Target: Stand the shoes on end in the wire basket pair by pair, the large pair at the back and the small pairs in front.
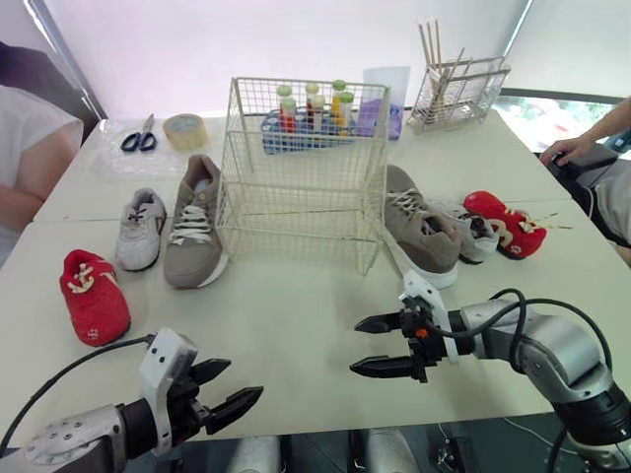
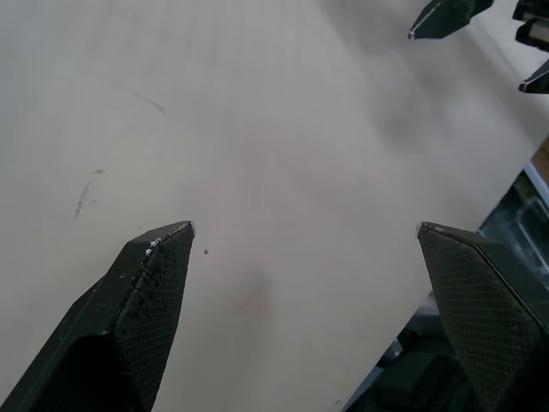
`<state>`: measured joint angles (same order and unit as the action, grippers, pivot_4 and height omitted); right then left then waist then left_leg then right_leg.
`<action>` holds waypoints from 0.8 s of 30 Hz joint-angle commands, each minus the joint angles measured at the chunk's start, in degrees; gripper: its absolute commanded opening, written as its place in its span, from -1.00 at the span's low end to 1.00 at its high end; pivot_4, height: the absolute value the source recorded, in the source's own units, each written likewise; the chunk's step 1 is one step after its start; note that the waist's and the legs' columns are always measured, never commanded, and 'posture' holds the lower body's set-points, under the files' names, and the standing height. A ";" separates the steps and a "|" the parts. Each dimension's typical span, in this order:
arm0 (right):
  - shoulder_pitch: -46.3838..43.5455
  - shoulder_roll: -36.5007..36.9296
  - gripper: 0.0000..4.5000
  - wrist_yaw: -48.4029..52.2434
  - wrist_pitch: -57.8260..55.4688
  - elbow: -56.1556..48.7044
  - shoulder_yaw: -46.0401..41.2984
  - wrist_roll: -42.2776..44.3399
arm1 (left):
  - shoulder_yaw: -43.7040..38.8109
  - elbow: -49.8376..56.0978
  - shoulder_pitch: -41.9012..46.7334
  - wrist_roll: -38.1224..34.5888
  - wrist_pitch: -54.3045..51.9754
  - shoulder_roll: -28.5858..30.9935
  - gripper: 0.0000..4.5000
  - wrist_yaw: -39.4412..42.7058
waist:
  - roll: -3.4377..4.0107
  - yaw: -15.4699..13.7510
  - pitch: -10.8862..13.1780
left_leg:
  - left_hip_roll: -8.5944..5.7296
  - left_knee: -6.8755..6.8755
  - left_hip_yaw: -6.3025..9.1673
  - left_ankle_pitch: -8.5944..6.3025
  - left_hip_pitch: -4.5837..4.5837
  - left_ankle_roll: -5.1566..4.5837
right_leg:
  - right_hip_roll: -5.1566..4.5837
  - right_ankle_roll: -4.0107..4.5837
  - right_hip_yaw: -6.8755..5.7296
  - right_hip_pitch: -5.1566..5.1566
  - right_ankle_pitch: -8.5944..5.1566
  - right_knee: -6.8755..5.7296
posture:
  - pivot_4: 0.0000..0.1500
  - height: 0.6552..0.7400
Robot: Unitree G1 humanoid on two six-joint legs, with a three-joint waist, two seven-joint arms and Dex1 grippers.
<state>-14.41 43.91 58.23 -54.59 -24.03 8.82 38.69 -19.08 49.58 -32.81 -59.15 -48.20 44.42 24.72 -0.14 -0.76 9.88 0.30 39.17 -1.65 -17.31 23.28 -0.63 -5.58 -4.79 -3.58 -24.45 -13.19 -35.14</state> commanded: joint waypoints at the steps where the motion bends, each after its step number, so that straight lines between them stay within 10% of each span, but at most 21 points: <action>1: 0.07 0.14 1.00 0.42 1.05 -1.50 -1.14 1.02 | -0.84 -0.17 0.52 0.19 0.65 -0.16 0.91 0.20 | 0.00 0.01 0.00 | 0.00 0.00 0.00 0.00 0.00 0.00 | 0.01 0.00 0.00 0.00 0.00 0.00 | 1.00 1.00; 24: -3.04 0.58 1.00 -0.76 1.65 -2.42 1.11 0.87 | -1.06 -1.72 2.94 -0.64 1.83 -0.40 0.91 1.09 | -0.01 -0.04 -0.01 | 0.01 0.01 -0.02 0.00 -0.02 0.00 | 0.04 0.00 0.03 0.01 0.00 -0.04 | 1.00 1.00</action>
<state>-16.56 44.34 57.54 -53.40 -24.74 10.41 39.47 -19.40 47.28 -29.89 -60.40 -47.77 43.55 24.58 -0.15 -0.79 9.88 0.30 39.18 -1.67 -17.31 23.26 -0.63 -5.54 -4.79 -3.55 -24.44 -13.18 -35.18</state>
